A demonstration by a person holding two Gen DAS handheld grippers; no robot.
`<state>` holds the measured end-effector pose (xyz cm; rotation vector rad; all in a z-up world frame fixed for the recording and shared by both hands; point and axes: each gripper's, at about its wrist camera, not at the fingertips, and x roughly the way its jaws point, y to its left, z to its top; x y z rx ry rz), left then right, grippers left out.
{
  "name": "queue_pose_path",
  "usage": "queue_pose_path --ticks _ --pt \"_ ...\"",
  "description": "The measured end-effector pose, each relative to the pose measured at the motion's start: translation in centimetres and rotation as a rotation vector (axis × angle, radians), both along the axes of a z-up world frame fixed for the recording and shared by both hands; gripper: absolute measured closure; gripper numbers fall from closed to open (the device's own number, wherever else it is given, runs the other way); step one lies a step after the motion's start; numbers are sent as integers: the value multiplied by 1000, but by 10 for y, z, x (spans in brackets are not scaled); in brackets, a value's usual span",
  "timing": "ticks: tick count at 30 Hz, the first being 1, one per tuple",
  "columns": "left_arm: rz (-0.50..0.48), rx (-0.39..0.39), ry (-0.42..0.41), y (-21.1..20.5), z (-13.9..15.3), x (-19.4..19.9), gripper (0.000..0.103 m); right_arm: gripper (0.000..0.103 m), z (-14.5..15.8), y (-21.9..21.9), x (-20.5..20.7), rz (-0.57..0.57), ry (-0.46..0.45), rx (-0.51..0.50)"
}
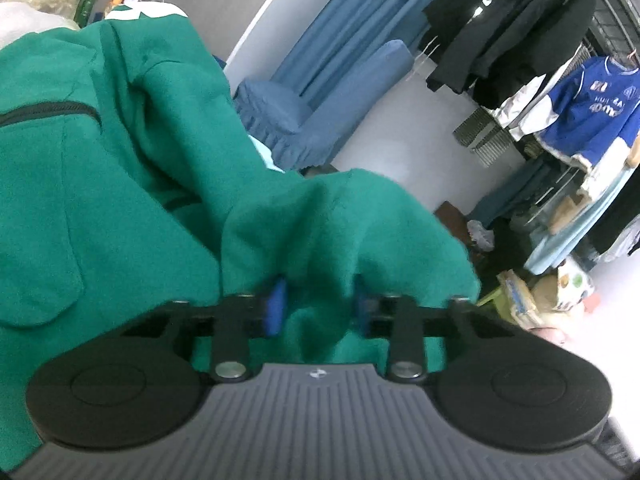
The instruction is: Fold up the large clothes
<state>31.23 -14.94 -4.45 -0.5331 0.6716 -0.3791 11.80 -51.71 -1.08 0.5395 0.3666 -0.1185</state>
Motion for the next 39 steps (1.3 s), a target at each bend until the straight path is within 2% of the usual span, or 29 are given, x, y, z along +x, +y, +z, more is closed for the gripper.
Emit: queue_pose_path --ticks 1,2,4,8,13,17,19,22,26,30,33,36,38,39 --pt "-8 -13 -8 2 6 1 90 15 1 2 -3 0 -3 12" --pt "-16 -18 -28 5 16 0 93 15 1 1 -4 0 -8 25" --pt "-24 -24 -85 14 38 -14 97 15 3 0 -8 10 -28 38" --pt "-61 -30 -187 30 85 -57 98 15 10 -3 -19 31 -79 80" --pt "-113 -8 -316 51 131 -148 98 14 27 -4 -42 61 -150 127" --pt "-102 -74 -399 85 154 -244 98 14 37 3 -57 145 -131 184" --pt "-80 -119 -398 106 155 -292 98 14 40 7 -66 212 -102 238" --pt "-81 -129 -395 125 145 -356 98 14 37 15 -78 306 -49 337" --pt "-97 -151 -313 137 115 -426 98 14 40 28 -83 370 18 352" --pt "-100 -63 -245 138 81 -482 98 14 40 35 -82 388 48 365" --pt "-99 82 -190 130 65 -491 98 14 36 39 -75 381 97 347" --pt "-103 59 -121 138 54 -486 93 15 33 46 -66 388 142 328" --pt "-89 26 -82 149 50 -480 72 18 32 46 -62 395 155 334" --pt "-81 -4 -71 153 52 -473 47 18 32 47 -59 394 161 344"
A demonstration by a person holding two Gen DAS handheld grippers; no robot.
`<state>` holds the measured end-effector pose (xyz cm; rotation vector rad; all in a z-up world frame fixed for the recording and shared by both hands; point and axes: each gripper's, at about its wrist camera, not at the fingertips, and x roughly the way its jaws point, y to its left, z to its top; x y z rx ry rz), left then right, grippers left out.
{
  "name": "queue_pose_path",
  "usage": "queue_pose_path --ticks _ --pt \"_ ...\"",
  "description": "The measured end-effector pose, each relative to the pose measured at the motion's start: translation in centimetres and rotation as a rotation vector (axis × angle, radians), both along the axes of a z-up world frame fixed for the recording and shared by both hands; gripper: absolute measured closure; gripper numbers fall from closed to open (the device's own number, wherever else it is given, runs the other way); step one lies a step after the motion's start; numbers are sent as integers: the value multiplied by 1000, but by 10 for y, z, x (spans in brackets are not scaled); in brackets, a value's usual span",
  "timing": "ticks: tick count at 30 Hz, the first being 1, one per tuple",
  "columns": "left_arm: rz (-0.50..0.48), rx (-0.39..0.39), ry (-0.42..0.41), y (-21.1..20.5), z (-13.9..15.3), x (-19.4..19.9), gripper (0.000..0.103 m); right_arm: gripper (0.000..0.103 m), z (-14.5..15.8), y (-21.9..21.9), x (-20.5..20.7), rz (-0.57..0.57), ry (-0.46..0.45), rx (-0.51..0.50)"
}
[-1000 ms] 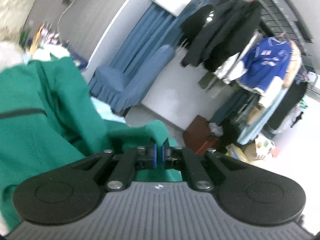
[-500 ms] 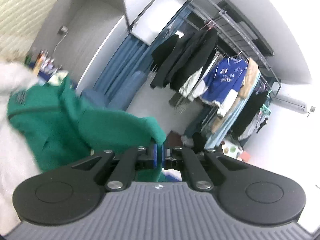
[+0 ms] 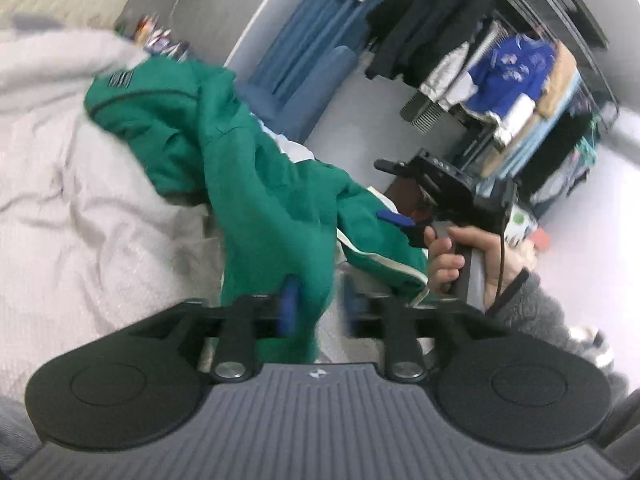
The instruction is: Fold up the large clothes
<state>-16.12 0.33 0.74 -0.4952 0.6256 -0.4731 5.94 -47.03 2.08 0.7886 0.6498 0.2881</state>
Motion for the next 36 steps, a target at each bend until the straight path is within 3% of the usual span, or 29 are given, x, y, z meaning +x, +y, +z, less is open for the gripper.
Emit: queue_pose_path --ticks 1,6,11,13,20,29,30,32,34,36 --pt "10 -29 5 6 4 6 36 19 -1 -2 0 -3 8 6" --pt "65 -95 -2 34 22 24 32 27 -10 1 22 -27 96 2" --pt "112 -62 -12 29 31 112 31 41 -25 7 48 -24 180 10" --pt "132 -50 -20 24 28 152 31 41 -28 10 57 -14 179 -1" --pt "201 -58 85 16 -28 275 31 40 -44 7 79 -2 147 29" --pt "147 -222 159 25 -100 328 33 43 -76 15 112 -2 175 -22" --pt "128 -225 152 23 -102 331 41 47 -77 17 114 3 171 -31" --pt "102 -202 127 19 -100 333 60 66 -77 20 114 13 158 -62" --pt "85 -197 99 16 -96 332 80 74 -75 21 112 18 142 -70" --pt "73 -229 55 18 -86 327 84 80 -71 22 109 26 122 -83"
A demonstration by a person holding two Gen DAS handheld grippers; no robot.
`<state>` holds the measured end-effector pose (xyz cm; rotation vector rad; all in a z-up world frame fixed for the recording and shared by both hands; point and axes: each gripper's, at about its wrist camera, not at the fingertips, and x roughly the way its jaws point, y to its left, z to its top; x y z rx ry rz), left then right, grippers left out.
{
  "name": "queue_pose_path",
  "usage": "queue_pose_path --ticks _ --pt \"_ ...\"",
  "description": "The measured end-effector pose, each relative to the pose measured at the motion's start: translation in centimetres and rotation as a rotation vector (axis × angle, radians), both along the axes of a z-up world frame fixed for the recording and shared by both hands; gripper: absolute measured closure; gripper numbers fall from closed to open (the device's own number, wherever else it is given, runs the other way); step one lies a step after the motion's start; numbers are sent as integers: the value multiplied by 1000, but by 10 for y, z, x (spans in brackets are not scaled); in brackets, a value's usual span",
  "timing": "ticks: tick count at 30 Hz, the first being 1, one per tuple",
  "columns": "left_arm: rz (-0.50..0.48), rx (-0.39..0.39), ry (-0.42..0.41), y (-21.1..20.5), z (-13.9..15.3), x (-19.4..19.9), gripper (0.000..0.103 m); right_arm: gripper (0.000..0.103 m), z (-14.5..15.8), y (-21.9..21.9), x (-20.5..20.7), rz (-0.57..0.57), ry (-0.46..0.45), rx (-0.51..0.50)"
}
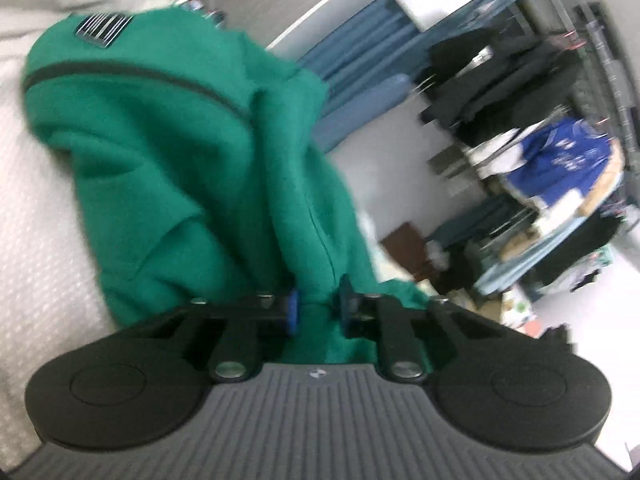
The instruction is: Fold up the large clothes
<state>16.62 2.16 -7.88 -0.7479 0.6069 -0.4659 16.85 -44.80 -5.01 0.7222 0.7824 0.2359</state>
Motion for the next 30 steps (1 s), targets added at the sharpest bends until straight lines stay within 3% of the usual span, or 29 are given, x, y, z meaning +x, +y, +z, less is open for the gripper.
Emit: queue_pose_path --ticks 3,9,12,19,25,27,30 --pt "19 -9 -50 8 15 -11 86 85 9 -1 -7 7 -44 -18" --pt "80 -129 -101 35 41 -51 87 88 39 -2 -36 11 -154 -9" --pt "105 -172 -124 49 52 -84 87 89 53 -1 -55 21 -199 24" --pt "144 -190 -147 76 74 -174 88 90 90 -7 -117 61 -301 67" --pt "164 -86 -81 73 71 -235 87 89 85 2 -149 84 -226 5" --pt "158 -52 -34 70 64 -238 87 89 75 2 -149 78 -169 16" --pt "141 -60 9 65 57 -230 86 85 65 1 -143 58 -98 10"
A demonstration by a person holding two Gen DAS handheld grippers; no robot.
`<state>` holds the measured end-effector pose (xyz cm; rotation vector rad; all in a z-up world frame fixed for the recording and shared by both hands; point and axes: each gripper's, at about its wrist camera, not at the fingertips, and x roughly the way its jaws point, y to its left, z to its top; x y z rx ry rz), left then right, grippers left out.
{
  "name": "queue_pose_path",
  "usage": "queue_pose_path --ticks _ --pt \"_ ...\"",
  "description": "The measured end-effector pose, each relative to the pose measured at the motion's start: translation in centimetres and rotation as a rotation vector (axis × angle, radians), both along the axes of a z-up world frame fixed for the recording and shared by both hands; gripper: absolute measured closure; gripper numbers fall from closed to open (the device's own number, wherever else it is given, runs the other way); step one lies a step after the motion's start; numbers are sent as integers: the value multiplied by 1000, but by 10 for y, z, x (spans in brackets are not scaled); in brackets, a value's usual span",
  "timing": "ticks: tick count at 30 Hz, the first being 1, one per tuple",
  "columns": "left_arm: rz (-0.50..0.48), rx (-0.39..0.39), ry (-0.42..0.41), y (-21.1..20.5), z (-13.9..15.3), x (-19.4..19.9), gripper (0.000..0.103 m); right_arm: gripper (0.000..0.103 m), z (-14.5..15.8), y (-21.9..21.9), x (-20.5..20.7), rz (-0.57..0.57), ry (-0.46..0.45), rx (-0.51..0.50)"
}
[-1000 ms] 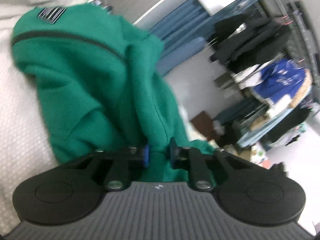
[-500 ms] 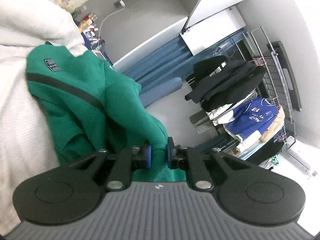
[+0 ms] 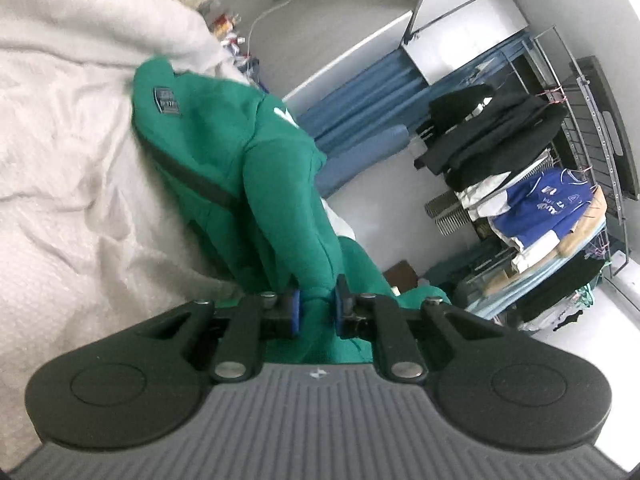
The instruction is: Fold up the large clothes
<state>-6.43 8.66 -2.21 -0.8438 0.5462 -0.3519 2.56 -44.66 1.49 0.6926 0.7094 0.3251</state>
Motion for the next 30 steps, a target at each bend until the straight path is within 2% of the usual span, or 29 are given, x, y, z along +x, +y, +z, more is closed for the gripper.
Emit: queue_pose_path --ticks 2,3,4,5,6,7,8,13,16,18,21,22,23,24,26,27,30 --pt "3 8 9 -2 -2 7 81 83 -4 -2 2 -10 23 9" --pt "-1 8 11 -3 -3 9 73 79 -6 -4 3 -19 32 14" --pt "-7 5 11 -3 -4 9 57 71 -7 -5 3 -27 39 13" --pt "-9 0 11 -4 -5 10 50 61 -8 -4 3 -34 48 11" --pt "-12 -7 6 -3 -7 10 44 55 -10 -4 2 -39 58 13" --pt "-16 -11 0 -3 -8 11 42 42 -12 -2 2 -42 70 21" --pt "-20 -14 -1 -3 -10 15 41 38 -14 -2 3 -38 74 33" --pt "-28 -10 -17 -4 -10 34 33 38 -20 4 6 -12 81 32" --pt "-50 -15 -14 -9 -11 55 31 38 -25 5 12 1 93 55" --pt "-76 10 6 -16 -14 68 31 38 -26 8 13 14 100 57" --pt "-104 50 47 -26 -24 84 33 40 -33 13 18 38 102 33" --pt "-107 55 53 -27 -28 88 41 50 -36 15 20 47 104 36" --pt "-114 69 55 -30 -30 92 48 65 -38 16 23 54 110 41" --pt "-123 80 59 -32 -32 96 60 70 -40 17 25 53 111 39" --pt "-150 96 57 -36 -35 102 74 80 -42 18 29 44 102 25" --pt "-148 104 51 -38 -35 103 85 82 -40 18 30 40 88 26" --pt "-125 51 9 -34 -33 99 93 86 -30 14 28 24 18 40"
